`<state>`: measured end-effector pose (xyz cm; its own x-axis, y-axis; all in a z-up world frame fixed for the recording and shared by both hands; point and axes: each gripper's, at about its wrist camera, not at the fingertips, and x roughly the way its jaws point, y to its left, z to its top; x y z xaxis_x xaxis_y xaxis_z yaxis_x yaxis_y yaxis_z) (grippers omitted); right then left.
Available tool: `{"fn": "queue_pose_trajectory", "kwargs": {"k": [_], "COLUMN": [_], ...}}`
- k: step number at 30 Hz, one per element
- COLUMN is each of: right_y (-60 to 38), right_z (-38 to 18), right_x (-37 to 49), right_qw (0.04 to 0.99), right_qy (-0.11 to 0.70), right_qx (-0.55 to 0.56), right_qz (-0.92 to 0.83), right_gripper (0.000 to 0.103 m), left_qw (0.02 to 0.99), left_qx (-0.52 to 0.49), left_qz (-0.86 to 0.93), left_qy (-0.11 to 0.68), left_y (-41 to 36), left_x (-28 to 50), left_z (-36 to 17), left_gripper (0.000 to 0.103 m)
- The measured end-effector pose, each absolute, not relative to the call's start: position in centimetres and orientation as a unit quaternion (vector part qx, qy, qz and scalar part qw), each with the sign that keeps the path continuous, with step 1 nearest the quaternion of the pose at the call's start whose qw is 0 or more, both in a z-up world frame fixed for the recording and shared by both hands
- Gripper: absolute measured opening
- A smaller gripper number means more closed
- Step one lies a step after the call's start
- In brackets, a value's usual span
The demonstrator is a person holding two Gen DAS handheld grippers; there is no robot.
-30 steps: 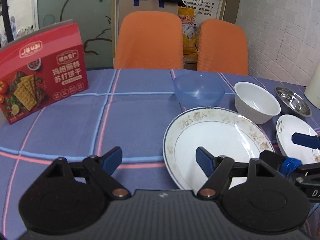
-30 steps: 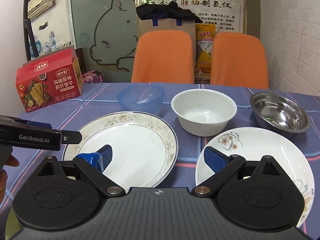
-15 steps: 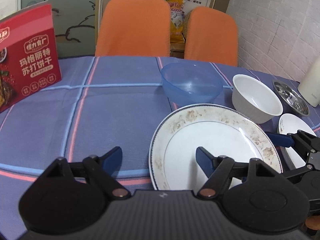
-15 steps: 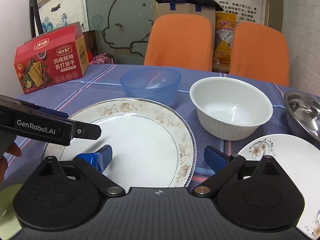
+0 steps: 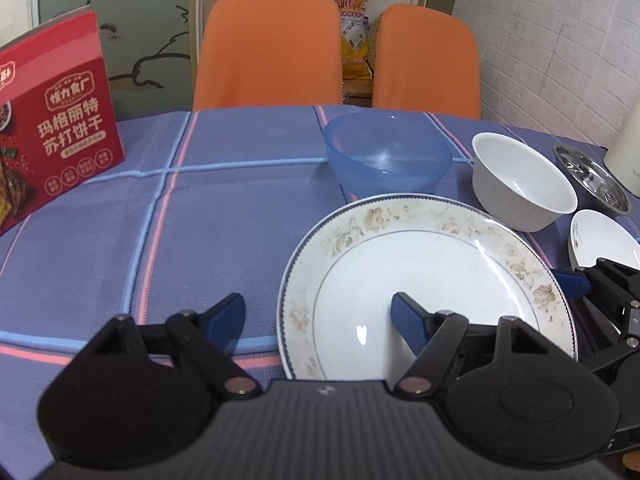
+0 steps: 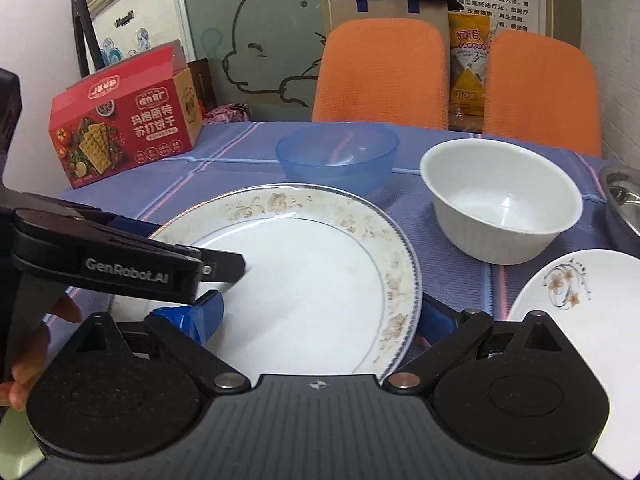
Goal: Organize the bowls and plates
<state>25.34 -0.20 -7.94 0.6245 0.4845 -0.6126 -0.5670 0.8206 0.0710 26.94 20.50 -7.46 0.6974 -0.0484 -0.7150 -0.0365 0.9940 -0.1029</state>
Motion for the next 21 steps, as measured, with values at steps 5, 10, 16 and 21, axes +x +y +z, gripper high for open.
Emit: {"fn": "queue_pose_trajectory", "kwargs": {"k": [5, 10, 16, 21], "right_y": [-0.3, -0.3, 0.6, 1.3], "right_z": [-8.4, -8.2, -7.8, -6.9], "right_x": [24.9, 25.0, 24.2, 24.7], "right_qw": [0.901, 0.896, 0.887, 0.891], "right_qy": [0.304, 0.31, 0.335, 0.355], "right_qx": [-0.087, -0.09, -0.093, -0.076], "right_qz": [0.297, 0.304, 0.304, 0.272], "right_gripper": [0.088, 0.088, 0.089, 0.089], "left_qw": [0.922, 0.924, 0.924, 0.917], "left_qx": [-0.047, -0.048, -0.048, -0.069], "left_qz": [-0.011, -0.012, -0.017, -0.002], "left_qy": [0.384, 0.379, 0.38, 0.393], "left_y": [20.2, 20.1, 19.3, 19.2], "left_x": [26.7, 26.6, 26.0, 26.7], "left_z": [-7.4, -7.6, -7.3, -6.6], "left_gripper": [0.07, 0.07, 0.056, 0.052]}}
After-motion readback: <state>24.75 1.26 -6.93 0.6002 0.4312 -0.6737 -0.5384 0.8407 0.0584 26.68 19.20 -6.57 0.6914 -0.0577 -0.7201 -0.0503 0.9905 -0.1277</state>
